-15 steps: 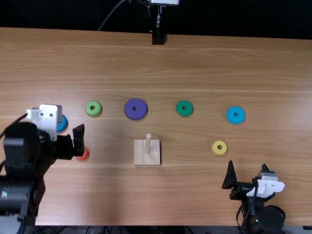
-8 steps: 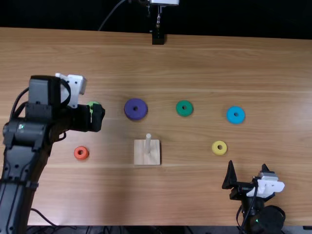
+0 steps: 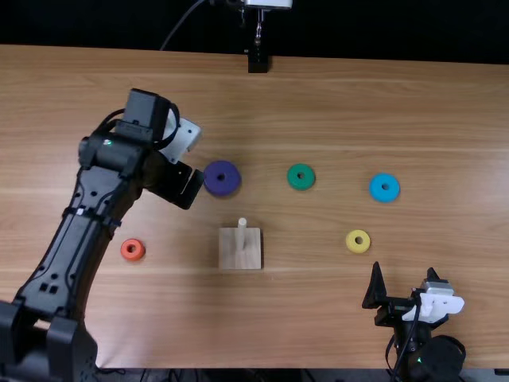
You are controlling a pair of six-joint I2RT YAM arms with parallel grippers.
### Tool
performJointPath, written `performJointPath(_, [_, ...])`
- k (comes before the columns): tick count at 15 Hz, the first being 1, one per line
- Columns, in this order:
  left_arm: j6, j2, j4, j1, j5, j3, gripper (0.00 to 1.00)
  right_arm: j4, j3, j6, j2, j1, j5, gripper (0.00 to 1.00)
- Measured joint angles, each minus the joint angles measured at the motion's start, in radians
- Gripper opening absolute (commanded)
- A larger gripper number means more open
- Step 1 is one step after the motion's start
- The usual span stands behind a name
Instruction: Build the Hanoi tower: stack the rings onto the peg from bottom to top in this color order: purple, dark blue, light blue, dark green, light green, yellow, orange.
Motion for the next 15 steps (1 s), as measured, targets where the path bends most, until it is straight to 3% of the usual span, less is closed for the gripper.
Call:
performJointPath(4, [0.007,0.137,-0.003,-0.071,-0.018,0.072,1.00,0.000,0.000,0.000,0.000,0.000,0.000,1.00])
performJointPath(9, [0.007,0.278,0.008,-0.113,-0.058,0.175,1.00,0.001,0.000,0.000,0.000,0.000,0.000,1.00])
performJointPath(15, [0.008,0.407,0.012,-0.151,-0.062,0.224,1.00,0.000,0.000,0.000,0.000,0.000,0.000,1.00])
